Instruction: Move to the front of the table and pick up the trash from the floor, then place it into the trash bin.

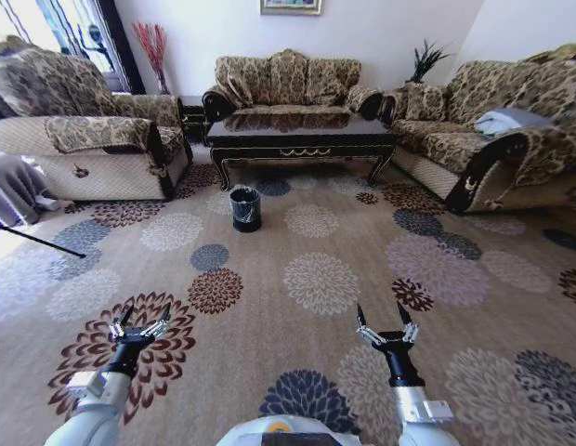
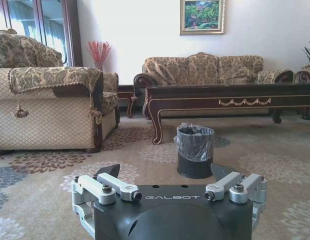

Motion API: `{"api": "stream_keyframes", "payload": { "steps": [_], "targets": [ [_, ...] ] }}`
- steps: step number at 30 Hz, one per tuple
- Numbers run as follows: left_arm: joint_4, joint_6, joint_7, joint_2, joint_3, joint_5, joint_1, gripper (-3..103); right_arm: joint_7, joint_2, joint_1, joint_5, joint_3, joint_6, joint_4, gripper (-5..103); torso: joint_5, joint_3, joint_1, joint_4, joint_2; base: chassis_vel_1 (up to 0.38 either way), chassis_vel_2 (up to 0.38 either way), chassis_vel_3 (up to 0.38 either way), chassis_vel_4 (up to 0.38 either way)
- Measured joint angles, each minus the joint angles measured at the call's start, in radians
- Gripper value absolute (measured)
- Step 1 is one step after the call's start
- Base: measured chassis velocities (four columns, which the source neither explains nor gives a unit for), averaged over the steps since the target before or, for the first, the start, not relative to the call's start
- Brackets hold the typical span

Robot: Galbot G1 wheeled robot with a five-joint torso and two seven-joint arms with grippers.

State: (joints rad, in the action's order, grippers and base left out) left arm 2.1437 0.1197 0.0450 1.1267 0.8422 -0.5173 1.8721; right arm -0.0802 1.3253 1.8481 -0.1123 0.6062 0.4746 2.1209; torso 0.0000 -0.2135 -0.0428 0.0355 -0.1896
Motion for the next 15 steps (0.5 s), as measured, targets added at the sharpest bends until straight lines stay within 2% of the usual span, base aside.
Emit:
{"api": "stream_keyframes", "payload": {
  "steps": [15],
  "targets": [
    [0.0,0.0,0.0,0.0,0.0,0.0,0.0,100,0.0,0.0,0.0,0.0,0.0,0.0,0.0,100,0.0,-0.032,-0.01,0.0,-0.042,0.0,0.0,0.0,0.0]
  ]
}}
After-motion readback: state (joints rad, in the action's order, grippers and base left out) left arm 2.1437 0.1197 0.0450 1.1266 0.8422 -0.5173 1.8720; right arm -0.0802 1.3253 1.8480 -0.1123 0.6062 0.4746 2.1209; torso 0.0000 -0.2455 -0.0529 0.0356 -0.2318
